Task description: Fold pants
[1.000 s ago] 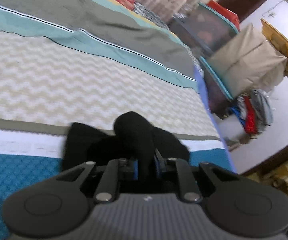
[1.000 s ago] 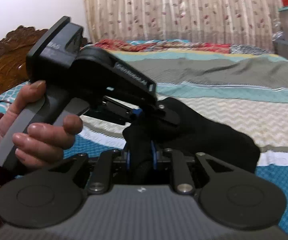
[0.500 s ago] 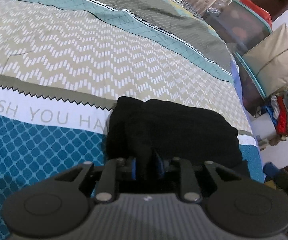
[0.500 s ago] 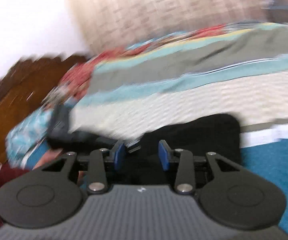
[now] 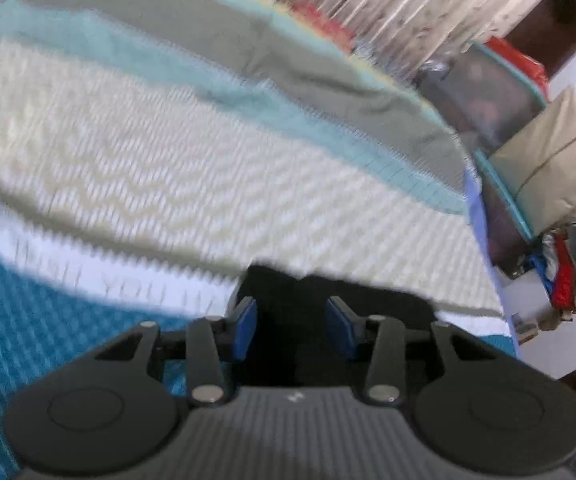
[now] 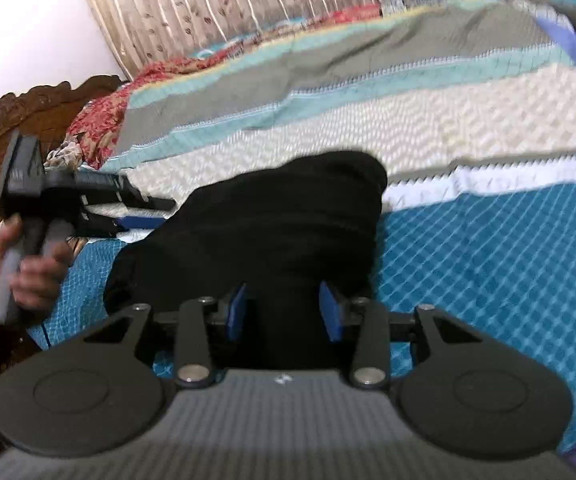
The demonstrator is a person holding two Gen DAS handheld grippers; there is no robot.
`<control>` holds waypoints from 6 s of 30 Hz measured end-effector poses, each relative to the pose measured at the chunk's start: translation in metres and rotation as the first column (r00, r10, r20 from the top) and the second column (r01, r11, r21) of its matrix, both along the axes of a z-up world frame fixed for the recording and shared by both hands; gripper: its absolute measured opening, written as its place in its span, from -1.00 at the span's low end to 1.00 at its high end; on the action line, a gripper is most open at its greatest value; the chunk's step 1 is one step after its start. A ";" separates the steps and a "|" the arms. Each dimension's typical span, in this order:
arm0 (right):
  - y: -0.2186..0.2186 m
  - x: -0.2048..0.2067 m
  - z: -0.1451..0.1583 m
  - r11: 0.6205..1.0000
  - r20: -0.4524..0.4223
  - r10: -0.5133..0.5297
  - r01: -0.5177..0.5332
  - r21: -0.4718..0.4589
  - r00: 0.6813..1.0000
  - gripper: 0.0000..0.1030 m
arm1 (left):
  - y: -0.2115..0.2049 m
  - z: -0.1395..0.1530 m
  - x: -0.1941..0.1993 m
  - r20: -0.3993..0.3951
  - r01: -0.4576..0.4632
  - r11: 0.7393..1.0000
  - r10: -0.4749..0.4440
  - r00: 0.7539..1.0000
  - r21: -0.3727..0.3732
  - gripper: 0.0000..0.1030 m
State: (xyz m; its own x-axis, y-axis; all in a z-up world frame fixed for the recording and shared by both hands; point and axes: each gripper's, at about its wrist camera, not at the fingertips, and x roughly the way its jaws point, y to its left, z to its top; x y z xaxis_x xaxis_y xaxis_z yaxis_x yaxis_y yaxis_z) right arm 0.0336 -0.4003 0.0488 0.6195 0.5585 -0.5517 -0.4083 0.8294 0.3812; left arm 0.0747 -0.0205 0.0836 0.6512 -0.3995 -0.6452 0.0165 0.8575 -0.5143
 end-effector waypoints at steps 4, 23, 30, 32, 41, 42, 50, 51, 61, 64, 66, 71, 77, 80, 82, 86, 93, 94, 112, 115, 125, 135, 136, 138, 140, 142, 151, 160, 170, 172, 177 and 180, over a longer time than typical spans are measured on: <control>-0.005 -0.003 -0.006 0.997 0.034 0.005 -0.002 -0.074 0.999 -0.16 | -0.053 0.025 0.029 0.013 0.165 0.984 -0.166 0.986 0.059 -0.23; 0.016 -0.004 -0.036 0.996 0.017 0.053 -0.051 -0.069 0.998 -0.96 | -0.215 -0.009 0.057 -0.043 0.350 0.792 -0.381 0.923 0.500 -0.87; 0.006 -0.010 -0.025 0.991 0.129 0.030 -0.013 -0.135 0.991 -0.69 | -0.212 -0.011 0.058 -0.040 0.329 0.807 -0.357 0.933 0.490 -0.87; 0.007 -0.003 -0.025 0.988 0.150 0.022 0.001 -0.151 0.988 -0.08 | -0.210 -0.010 0.057 -0.041 0.332 0.805 -0.359 0.932 0.491 -0.87; 0.024 -0.006 -0.023 0.959 0.185 0.204 -0.158 -0.234 0.961 0.31 | -0.212 -0.015 0.070 -0.068 0.315 0.818 -0.324 0.944 0.482 -0.89; 0.024 -0.009 -0.023 0.956 0.192 0.216 -0.168 -0.240 0.957 0.31 | -0.212 -0.016 0.071 -0.069 0.312 0.819 -0.319 0.945 0.481 -0.89; 0.032 0.022 -0.035 0.961 0.155 0.133 -0.089 -0.260 0.979 -0.75 | -0.211 -0.018 0.073 -0.073 0.301 0.820 -0.305 0.950 0.488 -0.89; 0.031 0.021 -0.033 0.963 0.155 0.144 -0.103 -0.251 0.977 -0.77 | -0.213 -0.020 0.073 -0.077 0.306 0.821 -0.308 0.948 0.483 -0.90; 0.039 0.000 -0.047 0.962 -0.019 0.211 -0.211 -0.176 0.977 -0.80 | -0.226 -0.039 0.075 -0.086 0.319 0.789 -0.324 0.942 0.525 -0.89; 0.044 -0.007 -0.055 0.954 -0.042 0.218 -0.222 -0.203 0.975 -0.82 | -0.226 -0.037 0.072 -0.079 0.318 0.783 -0.328 0.941 0.535 -0.87; 0.040 -0.007 -0.049 0.963 -0.022 0.187 -0.188 -0.192 0.982 -0.82 | -0.222 -0.029 0.065 -0.065 0.317 0.790 -0.334 0.940 0.524 -0.87; 0.006 -0.004 -0.032 0.993 -0.030 0.099 -0.101 -0.054 0.995 -0.69 | -0.193 -0.001 0.039 -0.041 0.308 0.824 -0.328 0.944 0.475 -0.83; -0.018 -0.004 -0.011 0.998 -0.023 -0.019 0.020 0.053 1.000 -0.66 | -0.149 0.011 0.005 -0.050 0.239 0.852 -0.244 0.968 0.466 -0.79; -0.012 0.001 -0.005 0.989 -0.046 -0.049 0.054 0.135 0.998 -0.61 | -0.125 0.008 -0.010 -0.058 0.192 0.872 -0.186 0.981 0.450 -0.76; -0.001 0.005 -0.002 0.985 -0.057 -0.051 0.060 0.159 0.997 -0.52 | -0.110 0.005 -0.021 -0.065 0.161 0.882 -0.148 0.987 0.442 -0.76; 0.026 0.014 0.002 0.982 -0.079 -0.056 0.069 0.173 0.995 -0.38 | -0.085 0.002 -0.038 -0.063 0.118 0.899 -0.101 0.993 0.421 -0.76; 0.061 0.028 -0.015 0.977 -0.180 -0.147 0.171 0.126 0.973 -0.18 | -0.069 -0.007 -0.056 -0.042 0.067 0.894 -0.053 0.998 0.444 -0.32; 0.063 0.030 -0.021 0.973 -0.207 -0.166 0.195 0.128 0.964 -0.18 | -0.067 -0.011 -0.056 -0.051 0.067 0.898 -0.050 0.997 0.436 -0.29; 0.084 0.021 -0.026 0.983 -0.149 -0.157 0.169 0.073 0.976 0.29 | -0.032 -0.053 -0.055 -0.104 0.051 0.955 -0.021 0.994 0.293 0.28; 0.074 0.019 -0.017 0.982 -0.127 -0.118 0.135 0.134 0.985 0.49 | 0.000 -0.041 -0.059 -0.064 0.040 0.994 -0.034 0.997 0.105 0.53; -0.002 0.048 -0.048 0.900 -0.228 -0.187 0.260 0.349 0.955 0.79 | 0.014 -0.067 -0.012 -0.168 0.065 0.989 -0.088 0.982 -0.136 1.00; 0.002 0.083 -0.093 0.867 -0.373 -0.079 0.249 0.433 0.925 0.81 | -0.028 -0.094 -0.005 -0.149 0.198 0.958 -0.231 0.961 -0.207 0.86; 0.009 0.086 -0.091 0.876 -0.361 -0.048 0.213 0.433 0.931 0.77 | -0.033 -0.092 -0.007 -0.139 0.206 0.962 -0.232 0.963 -0.178 0.62; 0.031 0.092 -0.085 0.901 -0.366 0.019 0.143 0.410 0.930 0.45 | -0.035 -0.085 -0.005 -0.135 0.212 0.965 -0.233 0.963 -0.152 0.24; 0.047 0.093 -0.075 0.921 -0.346 0.038 0.102 0.376 0.937 0.25 | -0.021 -0.071 -0.001 -0.115 0.200 0.959 -0.225 0.967 -0.200 0.00; 0.055 0.094 -0.058 0.926 -0.298 0.053 0.065 0.372 0.953 0.16 | -0.005 -0.050 0.003 -0.043 0.183 0.960 -0.196 0.980 -0.210 -0.02; 0.135 0.171 0.025 0.950 0.057 0.112 -0.124 0.287 0.992 0.14 | 0.044 0.021 0.098 0.157 0.074 0.997 -0.076 0.985 0.017 0.01; 0.194 0.295 -0.026 0.970 0.006 0.108 -0.106 0.218 0.994 0.14 | 0.071 -0.042 0.209 0.024 -0.040 0.983 0.036 0.999 0.179 0.01; 0.192 0.299 -0.052 0.986 -0.112 0.018 0.001 0.168 0.994 0.46 | 0.059 -0.043 0.198 -0.002 -0.156 0.956 0.162 0.987 0.247 0.42; 0.185 0.283 -0.039 0.993 -0.093 -0.027 0.037 0.113 0.995 0.61 | 0.054 -0.031 0.181 0.008 -0.186 0.936 0.193 0.981 0.300 0.48; 0.156 0.206 -0.016 0.996 -0.021 -0.081 0.082 0.035 0.996 0.68 | 0.027 -0.014 0.110 0.023 -0.195 0.890 0.204 0.979 0.412 0.65; 0.143 0.154 -0.013 0.996 -0.014 -0.085 0.085 -0.003 0.996 0.69 | 0.007 -0.016 0.060 -0.003 -0.170 0.863 0.195 0.981 0.475 0.66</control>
State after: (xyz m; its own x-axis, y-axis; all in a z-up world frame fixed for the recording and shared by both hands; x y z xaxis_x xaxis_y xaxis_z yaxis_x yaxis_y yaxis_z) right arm 0.1874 -0.2577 0.0360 0.6568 0.5024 -0.5623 -0.3305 0.8621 0.3842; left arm 0.1351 -0.0134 0.0674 0.6452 0.0824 -0.7596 -0.1783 0.9830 -0.0449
